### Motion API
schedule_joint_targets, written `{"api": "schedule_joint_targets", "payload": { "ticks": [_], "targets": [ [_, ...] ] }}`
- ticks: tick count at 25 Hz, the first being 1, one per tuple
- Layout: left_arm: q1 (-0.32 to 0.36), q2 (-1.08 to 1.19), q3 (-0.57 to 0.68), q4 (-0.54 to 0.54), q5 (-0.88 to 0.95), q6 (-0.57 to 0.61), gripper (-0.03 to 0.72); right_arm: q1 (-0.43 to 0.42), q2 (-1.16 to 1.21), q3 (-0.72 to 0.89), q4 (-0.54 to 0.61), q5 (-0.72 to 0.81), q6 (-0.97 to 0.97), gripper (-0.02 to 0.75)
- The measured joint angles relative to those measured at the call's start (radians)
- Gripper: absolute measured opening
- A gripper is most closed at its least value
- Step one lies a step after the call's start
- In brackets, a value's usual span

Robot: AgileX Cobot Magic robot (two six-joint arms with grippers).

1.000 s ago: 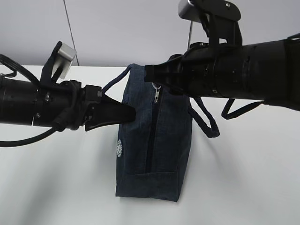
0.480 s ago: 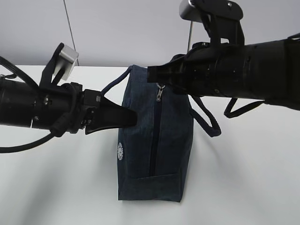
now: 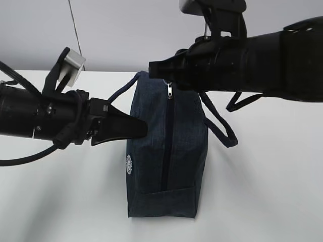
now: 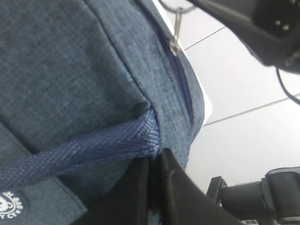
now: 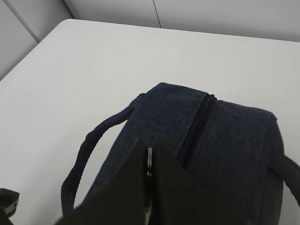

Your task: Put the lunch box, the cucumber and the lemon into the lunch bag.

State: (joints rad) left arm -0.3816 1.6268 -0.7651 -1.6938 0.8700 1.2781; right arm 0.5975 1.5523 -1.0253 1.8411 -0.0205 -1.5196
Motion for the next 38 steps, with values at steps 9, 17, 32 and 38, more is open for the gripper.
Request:
{"api": "schedule_joint_targets", "payload": {
  "ticks": [9,17,32,38],
  "targets": [
    [0.000,0.000,0.000,0.041,0.002,-0.018,-0.005,0.000,0.074,-0.086,0.000,-0.009,-0.049,0.000],
    [0.000,0.000,0.000,0.056,0.003,-0.024,-0.005,-0.019,0.113,-0.127,0.001,-0.026,-0.062,0.000],
    [0.000,-0.027,-0.003,0.159,0.004,-0.095,-0.006,-0.114,0.116,-0.128,0.001,0.006,-0.082,0.000],
    [0.000,-0.055,-0.003,0.210,0.028,-0.126,-0.006,-0.137,0.123,-0.128,0.001,0.010,-0.090,0.000]
  ]
}}
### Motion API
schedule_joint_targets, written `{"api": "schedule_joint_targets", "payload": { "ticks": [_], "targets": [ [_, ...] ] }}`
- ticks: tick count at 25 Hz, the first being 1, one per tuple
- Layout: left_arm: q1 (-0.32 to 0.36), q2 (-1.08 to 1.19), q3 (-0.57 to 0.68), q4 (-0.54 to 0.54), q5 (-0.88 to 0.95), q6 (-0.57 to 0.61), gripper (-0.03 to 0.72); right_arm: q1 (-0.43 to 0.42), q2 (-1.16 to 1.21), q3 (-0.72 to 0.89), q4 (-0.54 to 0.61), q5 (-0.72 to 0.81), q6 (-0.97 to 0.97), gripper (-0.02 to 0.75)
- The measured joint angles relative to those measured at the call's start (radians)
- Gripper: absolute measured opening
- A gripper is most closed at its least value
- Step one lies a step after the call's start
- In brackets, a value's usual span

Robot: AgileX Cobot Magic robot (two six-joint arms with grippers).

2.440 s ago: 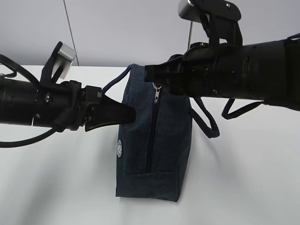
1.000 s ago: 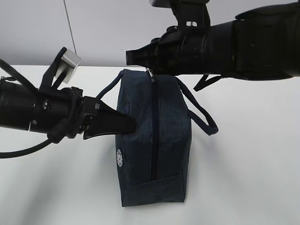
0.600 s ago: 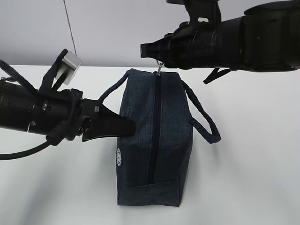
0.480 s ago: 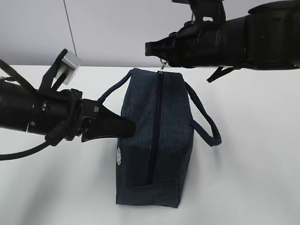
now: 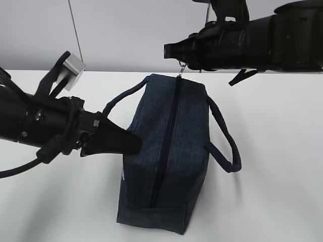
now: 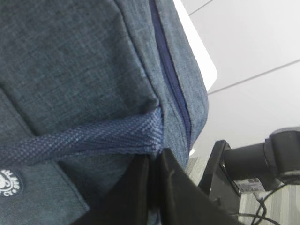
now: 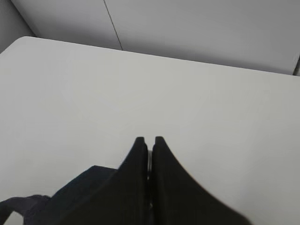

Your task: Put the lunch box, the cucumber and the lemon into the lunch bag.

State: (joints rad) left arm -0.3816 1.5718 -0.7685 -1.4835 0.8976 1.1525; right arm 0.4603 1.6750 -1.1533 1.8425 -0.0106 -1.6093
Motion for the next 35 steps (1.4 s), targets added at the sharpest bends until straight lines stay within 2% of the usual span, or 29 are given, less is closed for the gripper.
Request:
{"api": "schedule_joint_targets", "payload": {
  "ticks": [12,30,33,35],
  "targets": [
    [0.000,-0.041,0.000,0.109,0.052,-0.048,-0.006,-0.005,0.099,-0.002,0.000,0.011,-0.007,0.000],
    [0.000,-0.045,0.000,0.122,0.023,-0.053,0.001,-0.006,0.152,-0.009,0.000,0.016,-0.010,0.000],
    [0.000,-0.045,0.000,0.123,0.017,-0.053,0.066,-0.006,0.152,-0.009,0.000,0.020,-0.010,0.000],
    [0.000,-0.045,0.000,0.123,0.005,-0.053,0.162,-0.006,0.152,-0.009,0.000,0.022,-0.010,0.000]
  ]
}}
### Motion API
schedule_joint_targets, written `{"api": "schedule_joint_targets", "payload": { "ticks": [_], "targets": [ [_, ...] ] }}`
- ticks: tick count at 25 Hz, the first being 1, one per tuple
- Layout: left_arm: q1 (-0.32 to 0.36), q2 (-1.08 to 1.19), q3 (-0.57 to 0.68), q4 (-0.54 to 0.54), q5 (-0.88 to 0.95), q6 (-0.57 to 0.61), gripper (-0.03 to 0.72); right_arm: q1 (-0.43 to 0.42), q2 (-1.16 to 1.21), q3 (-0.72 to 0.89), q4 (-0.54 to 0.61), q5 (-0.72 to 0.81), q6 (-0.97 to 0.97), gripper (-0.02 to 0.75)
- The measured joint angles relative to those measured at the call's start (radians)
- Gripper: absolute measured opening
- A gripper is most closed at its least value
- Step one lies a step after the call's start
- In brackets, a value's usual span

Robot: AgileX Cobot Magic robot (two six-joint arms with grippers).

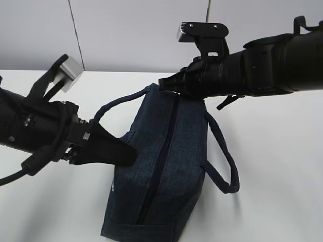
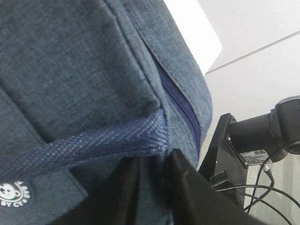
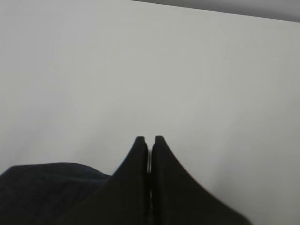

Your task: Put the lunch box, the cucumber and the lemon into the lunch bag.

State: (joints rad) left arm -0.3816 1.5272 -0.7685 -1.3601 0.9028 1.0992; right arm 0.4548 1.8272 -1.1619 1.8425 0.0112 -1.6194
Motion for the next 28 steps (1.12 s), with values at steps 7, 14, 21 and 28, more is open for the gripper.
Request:
{"api": "schedule_joint_targets", "payload": {
  "ticks": [7,14,21,28],
  "targets": [
    [0.000,-0.003,0.000,-0.006,-0.014,-0.025,0.354,-0.004,0.001,0.000,0.000,0.040,0.000,0.000],
    [0.000,-0.056,-0.106,0.156,-0.008,-0.200,0.362,-0.004,0.001,0.000,-0.002,0.045,0.000,0.000],
    [0.000,-0.091,-0.297,0.436,0.073,-0.487,0.363,-0.004,0.001,0.000,-0.003,0.049,-0.002,0.000],
    [0.000,-0.093,-0.412,0.634,0.176,-0.643,0.363,-0.006,0.001,0.000,-0.003,0.057,-0.002,0.000]
  ]
}}
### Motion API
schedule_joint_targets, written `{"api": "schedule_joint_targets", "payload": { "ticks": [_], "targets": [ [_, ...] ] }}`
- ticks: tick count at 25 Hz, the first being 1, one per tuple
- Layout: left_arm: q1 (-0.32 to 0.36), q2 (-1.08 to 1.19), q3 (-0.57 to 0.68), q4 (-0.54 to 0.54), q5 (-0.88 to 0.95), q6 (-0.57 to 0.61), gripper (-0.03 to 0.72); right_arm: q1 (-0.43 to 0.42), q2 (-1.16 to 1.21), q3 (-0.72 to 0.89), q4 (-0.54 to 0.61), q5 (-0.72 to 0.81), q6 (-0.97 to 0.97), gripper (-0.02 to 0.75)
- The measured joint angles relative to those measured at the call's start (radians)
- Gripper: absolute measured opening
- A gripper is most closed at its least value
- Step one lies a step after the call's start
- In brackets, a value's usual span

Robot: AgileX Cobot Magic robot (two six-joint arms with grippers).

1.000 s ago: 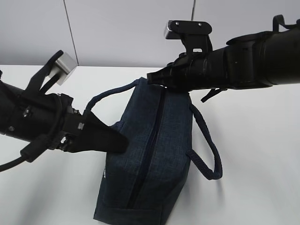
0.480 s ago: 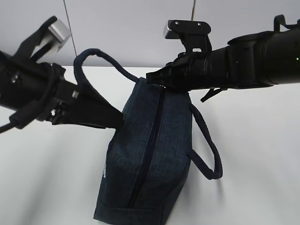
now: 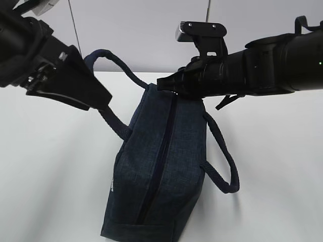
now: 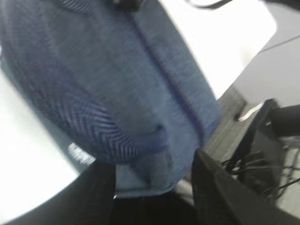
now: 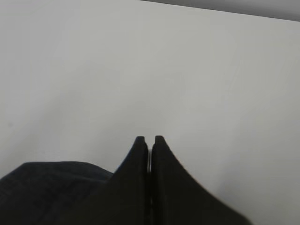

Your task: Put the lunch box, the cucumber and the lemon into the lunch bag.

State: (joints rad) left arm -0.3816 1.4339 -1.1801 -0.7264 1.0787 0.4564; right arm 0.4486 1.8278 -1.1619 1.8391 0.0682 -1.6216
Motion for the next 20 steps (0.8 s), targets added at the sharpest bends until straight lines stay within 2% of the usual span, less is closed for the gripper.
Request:
{"api": "schedule_joint_targets", "payload": {
  "ticks": [4,7,13,20],
  "targets": [
    [0.000,-0.013,-0.004,0.202,0.018,-0.082,0.363,0.000,0.000,0.000,0.000,0.008,0.000,0.000],
    [0.000,-0.023,-0.013,0.274,0.009,-0.109,0.363,0.000,0.000,0.000,0.000,0.012,0.000,0.000],
    [0.000,-0.033,-0.097,0.220,0.000,-0.113,0.363,0.000,0.000,0.000,0.000,0.022,-0.002,0.000],
    [-0.010,0.077,-0.112,0.072,-0.007,-0.048,0.363,0.000,0.000,0.000,0.000,0.028,-0.002,0.000]
  ]
}}
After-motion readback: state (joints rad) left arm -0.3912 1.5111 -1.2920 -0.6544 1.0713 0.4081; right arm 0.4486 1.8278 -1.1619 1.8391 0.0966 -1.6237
